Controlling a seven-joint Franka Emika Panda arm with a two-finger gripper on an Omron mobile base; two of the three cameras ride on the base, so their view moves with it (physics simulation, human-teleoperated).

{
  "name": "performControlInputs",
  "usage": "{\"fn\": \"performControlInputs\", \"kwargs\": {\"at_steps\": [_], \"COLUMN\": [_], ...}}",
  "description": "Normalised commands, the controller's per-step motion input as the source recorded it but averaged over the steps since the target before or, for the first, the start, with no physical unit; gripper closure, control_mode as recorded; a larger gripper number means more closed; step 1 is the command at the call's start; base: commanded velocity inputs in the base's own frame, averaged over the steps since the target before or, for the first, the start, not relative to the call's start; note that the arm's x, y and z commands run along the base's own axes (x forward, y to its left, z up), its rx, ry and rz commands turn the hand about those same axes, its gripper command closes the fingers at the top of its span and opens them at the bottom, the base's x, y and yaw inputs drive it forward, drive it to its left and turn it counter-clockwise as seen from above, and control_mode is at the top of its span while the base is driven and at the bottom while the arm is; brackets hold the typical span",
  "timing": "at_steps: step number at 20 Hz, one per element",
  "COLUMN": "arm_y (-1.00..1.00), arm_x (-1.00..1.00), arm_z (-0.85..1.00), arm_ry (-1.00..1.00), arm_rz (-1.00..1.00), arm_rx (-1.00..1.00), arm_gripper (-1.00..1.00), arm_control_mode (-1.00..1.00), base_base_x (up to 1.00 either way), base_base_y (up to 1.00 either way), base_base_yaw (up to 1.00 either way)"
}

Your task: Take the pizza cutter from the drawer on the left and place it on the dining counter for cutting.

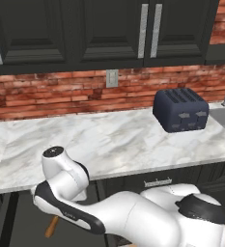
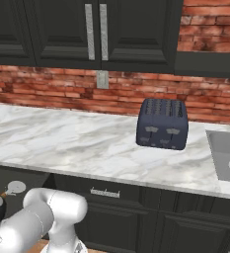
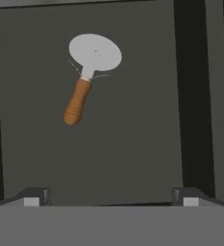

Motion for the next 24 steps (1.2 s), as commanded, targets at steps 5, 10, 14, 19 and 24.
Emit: {"fn": "performControlInputs", "kwargs": {"at_steps": [5,10,14,19,24], "arm_y": [0.2,0.11,0.01,0.02,0.08], "arm_x": [0.03,0.01,0.03,0.17,0.14], "arm_z": [-0.21,-0.11,-0.13,-0.03,-0.08], "arm_ry": [-0.03,-0.03,-0.05,-0.03,0.0], "arm_rz": [0.02,0.0,0.0,0.0,0.0], "arm_rx": [0.04,0.02,0.02,0.0,0.0], "arm_gripper": [-1.0,-1.0,-1.0,-1.0,-1.0], "arm_control_mode": [-1.0,-1.0,-1.0,-1.0,-1.0], "base_base_x": [0.0,0.0,0.0,0.0,0.0], "base_base_y": [0.0,0.0,0.0,0.0,0.0], "base_base_yaw": [0.0,0.0,0.0,0.0,0.0]}}
